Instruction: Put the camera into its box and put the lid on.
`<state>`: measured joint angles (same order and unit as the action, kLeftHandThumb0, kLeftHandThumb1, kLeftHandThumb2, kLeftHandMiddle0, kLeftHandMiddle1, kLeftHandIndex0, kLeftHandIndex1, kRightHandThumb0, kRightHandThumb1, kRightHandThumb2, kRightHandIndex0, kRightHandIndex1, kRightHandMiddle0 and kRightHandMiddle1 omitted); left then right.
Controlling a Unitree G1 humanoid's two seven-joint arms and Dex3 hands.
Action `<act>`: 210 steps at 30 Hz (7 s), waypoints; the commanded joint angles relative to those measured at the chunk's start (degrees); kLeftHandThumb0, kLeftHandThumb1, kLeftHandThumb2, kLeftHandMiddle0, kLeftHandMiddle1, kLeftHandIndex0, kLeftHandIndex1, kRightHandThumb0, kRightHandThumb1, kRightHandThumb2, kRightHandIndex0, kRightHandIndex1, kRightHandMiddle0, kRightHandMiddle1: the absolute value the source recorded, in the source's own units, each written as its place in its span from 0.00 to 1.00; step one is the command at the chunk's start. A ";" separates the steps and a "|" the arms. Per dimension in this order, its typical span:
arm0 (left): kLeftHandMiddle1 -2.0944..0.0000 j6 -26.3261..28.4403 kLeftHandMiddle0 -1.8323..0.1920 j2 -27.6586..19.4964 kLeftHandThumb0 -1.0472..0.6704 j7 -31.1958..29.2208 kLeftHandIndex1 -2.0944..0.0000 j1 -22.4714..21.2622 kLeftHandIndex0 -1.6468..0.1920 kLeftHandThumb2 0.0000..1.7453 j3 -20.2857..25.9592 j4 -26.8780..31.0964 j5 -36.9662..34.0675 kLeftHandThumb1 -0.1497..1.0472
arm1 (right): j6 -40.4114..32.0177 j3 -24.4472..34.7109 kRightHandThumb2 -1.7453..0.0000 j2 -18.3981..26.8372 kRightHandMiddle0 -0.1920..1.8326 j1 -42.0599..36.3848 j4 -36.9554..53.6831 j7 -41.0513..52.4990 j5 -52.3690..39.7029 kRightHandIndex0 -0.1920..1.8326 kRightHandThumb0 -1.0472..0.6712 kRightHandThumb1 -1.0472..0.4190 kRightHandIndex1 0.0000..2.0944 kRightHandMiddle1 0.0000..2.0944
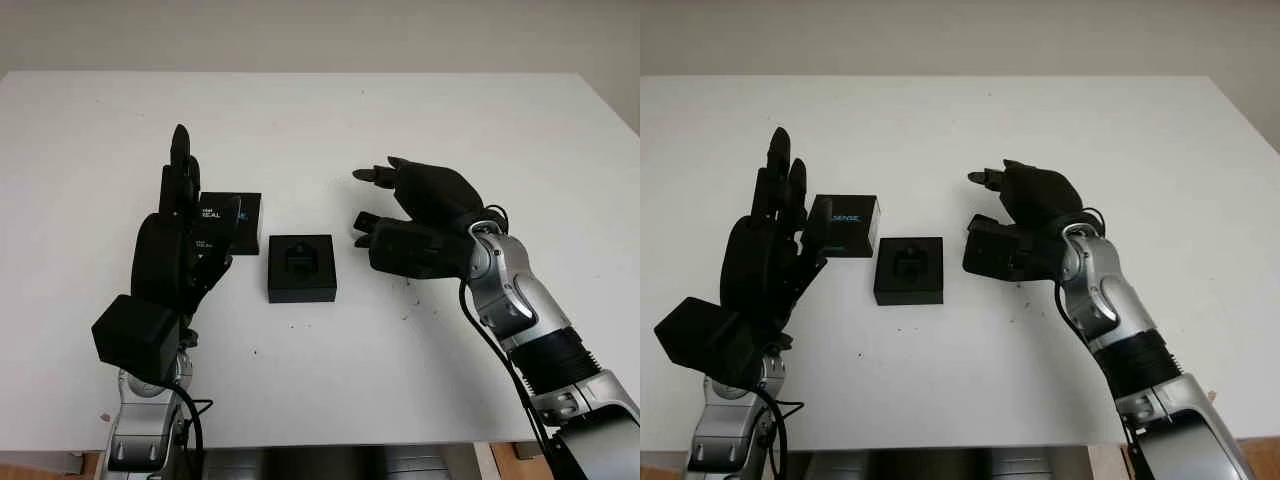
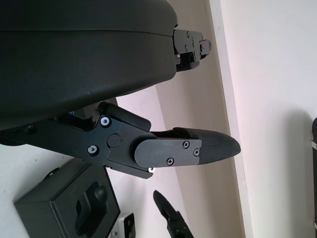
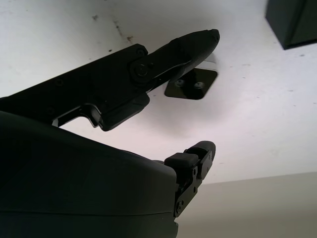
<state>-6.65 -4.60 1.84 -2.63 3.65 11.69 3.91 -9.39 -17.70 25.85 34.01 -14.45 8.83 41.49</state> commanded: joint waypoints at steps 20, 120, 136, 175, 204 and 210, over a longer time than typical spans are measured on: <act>0.97 -0.70 0.92 -0.59 0.20 -0.23 0.97 -1.97 0.92 0.23 0.60 -1.21 -0.36 1.00 | 2.15 -2.31 0.97 -1.28 0.30 1.72 -8.71 -5.55 2.47 0.19 0.18 0.10 0.03 0.08; 0.97 -0.99 0.94 -0.05 0.21 -0.78 0.98 0.40 0.94 0.22 -0.11 0.66 -1.62 1.00 | 12.59 5.25 0.96 -5.48 0.32 -4.70 9.39 4.71 -19.47 0.26 0.33 0.00 0.02 0.84; 0.97 -0.57 0.94 0.21 0.21 -0.55 0.98 0.20 0.94 0.22 -0.11 0.78 -1.70 1.00 | 11.15 3.22 0.97 -7.84 0.31 -4.99 7.25 4.16 -17.44 0.26 0.33 0.01 0.02 0.83; 0.98 -0.39 0.94 0.03 0.20 -0.73 0.98 -0.13 0.94 0.22 0.05 0.69 -1.54 1.00 | 14.19 0.34 0.97 -8.39 0.28 -4.69 1.87 1.27 -12.22 0.25 0.33 0.00 0.02 0.85; 0.97 -0.43 0.95 -0.25 0.20 -0.65 0.98 0.13 0.95 0.23 0.09 0.80 -1.48 1.00 | 14.33 0.13 0.97 -9.11 0.28 -5.02 1.31 2.02 -13.26 0.26 0.33 0.00 0.03 0.87; 0.97 -0.74 0.95 -0.21 0.20 -0.92 0.98 0.04 0.95 0.23 0.21 0.53 -1.88 1.00 | 14.05 -0.35 0.97 -8.86 0.28 -4.90 0.96 2.08 -12.40 0.25 0.33 0.00 0.02 0.87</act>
<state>-6.76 -4.63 1.10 -2.56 3.62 11.73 2.11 4.84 -17.69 16.88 28.99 -13.16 11.03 28.79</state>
